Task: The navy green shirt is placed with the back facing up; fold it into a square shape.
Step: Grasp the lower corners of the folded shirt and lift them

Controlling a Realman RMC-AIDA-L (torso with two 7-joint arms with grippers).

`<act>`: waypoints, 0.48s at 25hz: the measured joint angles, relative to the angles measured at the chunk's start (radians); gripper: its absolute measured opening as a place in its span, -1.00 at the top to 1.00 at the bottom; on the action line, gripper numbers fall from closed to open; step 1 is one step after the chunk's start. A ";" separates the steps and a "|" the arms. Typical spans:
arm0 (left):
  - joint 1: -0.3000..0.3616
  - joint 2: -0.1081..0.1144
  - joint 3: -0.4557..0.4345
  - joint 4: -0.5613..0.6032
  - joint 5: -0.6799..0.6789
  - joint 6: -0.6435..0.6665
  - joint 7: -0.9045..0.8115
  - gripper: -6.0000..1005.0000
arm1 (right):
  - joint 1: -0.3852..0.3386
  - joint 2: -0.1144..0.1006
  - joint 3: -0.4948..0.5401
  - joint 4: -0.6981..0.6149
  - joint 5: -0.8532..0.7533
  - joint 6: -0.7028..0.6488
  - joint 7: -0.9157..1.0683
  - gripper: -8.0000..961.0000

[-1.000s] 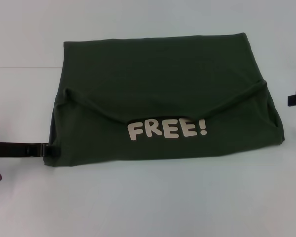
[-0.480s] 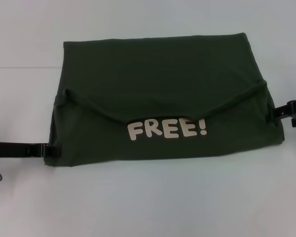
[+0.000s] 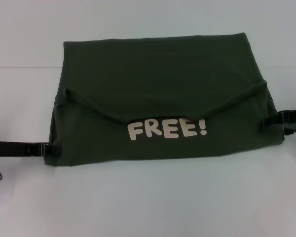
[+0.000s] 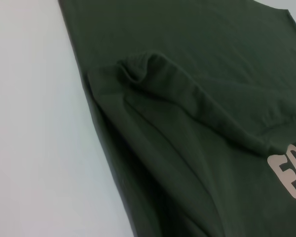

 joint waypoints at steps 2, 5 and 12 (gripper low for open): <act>-0.001 0.000 0.000 0.000 0.000 -0.001 0.000 0.95 | 0.005 0.009 -0.003 0.008 0.000 0.013 -0.001 -0.83; -0.001 0.000 0.001 0.000 0.000 -0.002 0.000 0.95 | 0.008 0.023 -0.004 0.010 0.000 0.026 -0.001 -0.82; -0.003 -0.001 -0.001 0.000 0.000 -0.004 0.000 0.94 | 0.007 0.036 -0.004 0.007 -0.004 0.039 0.010 -0.79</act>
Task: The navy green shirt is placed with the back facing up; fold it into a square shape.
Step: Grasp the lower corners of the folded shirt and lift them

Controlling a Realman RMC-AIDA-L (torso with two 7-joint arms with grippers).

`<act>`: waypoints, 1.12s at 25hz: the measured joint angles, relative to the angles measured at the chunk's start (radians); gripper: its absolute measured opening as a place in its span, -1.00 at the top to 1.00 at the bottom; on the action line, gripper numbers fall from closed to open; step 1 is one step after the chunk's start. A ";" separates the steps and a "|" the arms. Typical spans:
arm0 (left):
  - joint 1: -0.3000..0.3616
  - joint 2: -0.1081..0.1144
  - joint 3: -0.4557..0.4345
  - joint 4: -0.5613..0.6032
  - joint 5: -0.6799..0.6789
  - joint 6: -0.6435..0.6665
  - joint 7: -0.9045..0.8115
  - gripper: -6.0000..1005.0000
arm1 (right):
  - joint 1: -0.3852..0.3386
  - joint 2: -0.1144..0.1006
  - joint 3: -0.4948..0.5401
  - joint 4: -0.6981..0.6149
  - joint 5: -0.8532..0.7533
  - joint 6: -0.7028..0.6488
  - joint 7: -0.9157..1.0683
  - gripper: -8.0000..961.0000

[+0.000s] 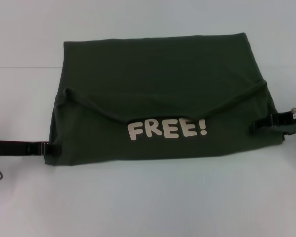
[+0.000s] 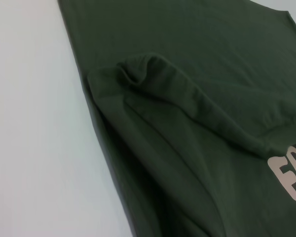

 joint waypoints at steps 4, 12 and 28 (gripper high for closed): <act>0.000 -0.001 0.000 0.000 -0.001 0.000 0.001 0.94 | -0.005 0.002 0.000 -0.005 0.002 0.003 -0.007 -0.58; 0.000 -0.002 -0.004 0.000 -0.002 0.003 0.001 0.94 | -0.008 0.003 0.001 0.000 -0.001 0.006 -0.015 0.13; 0.000 0.026 -0.005 0.007 -0.001 0.117 -0.016 0.95 | -0.030 -0.009 0.009 -0.051 0.005 -0.107 -0.071 0.85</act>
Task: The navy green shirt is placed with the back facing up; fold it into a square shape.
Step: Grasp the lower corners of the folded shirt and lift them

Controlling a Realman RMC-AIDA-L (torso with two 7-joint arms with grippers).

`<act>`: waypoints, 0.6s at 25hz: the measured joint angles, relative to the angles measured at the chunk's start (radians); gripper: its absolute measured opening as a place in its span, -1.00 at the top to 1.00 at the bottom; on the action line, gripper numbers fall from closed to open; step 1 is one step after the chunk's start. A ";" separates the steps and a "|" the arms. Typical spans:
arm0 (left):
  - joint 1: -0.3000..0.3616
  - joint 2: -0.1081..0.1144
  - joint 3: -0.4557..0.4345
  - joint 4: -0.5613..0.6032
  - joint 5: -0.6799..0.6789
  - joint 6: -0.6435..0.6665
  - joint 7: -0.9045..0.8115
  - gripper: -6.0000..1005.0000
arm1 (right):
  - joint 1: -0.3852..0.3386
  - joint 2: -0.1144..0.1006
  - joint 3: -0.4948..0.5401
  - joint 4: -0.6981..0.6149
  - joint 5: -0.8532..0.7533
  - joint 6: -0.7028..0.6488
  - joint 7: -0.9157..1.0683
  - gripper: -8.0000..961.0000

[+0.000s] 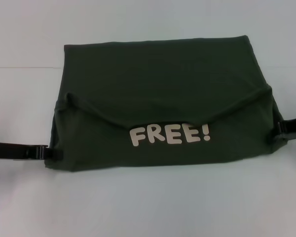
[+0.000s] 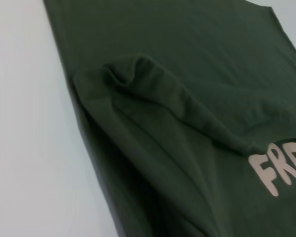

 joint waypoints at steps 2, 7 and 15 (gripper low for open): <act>-0.001 0.011 -0.001 0.003 0.010 0.057 -0.006 0.94 | -0.008 -0.003 -0.001 -0.032 0.000 -0.065 -0.014 0.87; -0.021 0.031 -0.006 0.021 0.126 0.197 -0.057 0.94 | -0.041 -0.013 -0.010 -0.112 -0.011 -0.279 -0.064 0.87; -0.035 0.041 -0.005 0.048 0.209 0.481 -0.061 0.95 | -0.107 -0.001 -0.015 -0.142 -0.022 -0.526 -0.208 0.87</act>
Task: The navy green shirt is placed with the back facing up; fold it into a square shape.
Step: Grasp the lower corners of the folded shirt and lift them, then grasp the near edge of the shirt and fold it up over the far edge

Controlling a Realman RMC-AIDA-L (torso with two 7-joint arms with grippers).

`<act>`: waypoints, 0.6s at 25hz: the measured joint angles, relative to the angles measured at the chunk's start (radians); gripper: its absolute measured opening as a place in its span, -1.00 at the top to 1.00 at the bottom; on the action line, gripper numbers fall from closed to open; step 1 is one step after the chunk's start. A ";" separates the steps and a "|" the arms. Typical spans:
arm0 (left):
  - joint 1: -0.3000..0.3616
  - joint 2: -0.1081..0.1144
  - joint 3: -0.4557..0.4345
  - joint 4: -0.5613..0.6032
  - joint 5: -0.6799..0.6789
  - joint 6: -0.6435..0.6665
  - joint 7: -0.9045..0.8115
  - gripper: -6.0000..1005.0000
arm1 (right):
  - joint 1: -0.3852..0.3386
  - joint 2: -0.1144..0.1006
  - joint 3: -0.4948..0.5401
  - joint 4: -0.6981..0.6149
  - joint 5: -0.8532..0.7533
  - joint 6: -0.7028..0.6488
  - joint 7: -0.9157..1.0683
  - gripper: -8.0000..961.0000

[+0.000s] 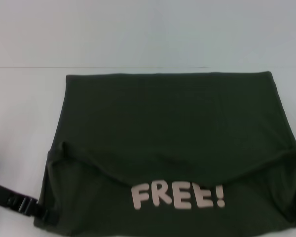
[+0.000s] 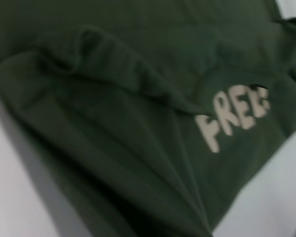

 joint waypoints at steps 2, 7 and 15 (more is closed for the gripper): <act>0.001 0.002 0.000 0.003 0.008 0.059 0.003 0.95 | -0.019 0.005 -0.008 0.001 -0.001 -0.033 -0.037 0.87; 0.003 0.014 0.000 0.006 0.049 0.185 0.018 0.95 | -0.056 0.009 -0.050 0.000 -0.003 -0.096 -0.095 0.87; 0.011 0.011 -0.006 0.000 0.092 0.258 0.044 0.95 | -0.086 0.016 -0.077 0.005 -0.002 -0.121 -0.130 0.87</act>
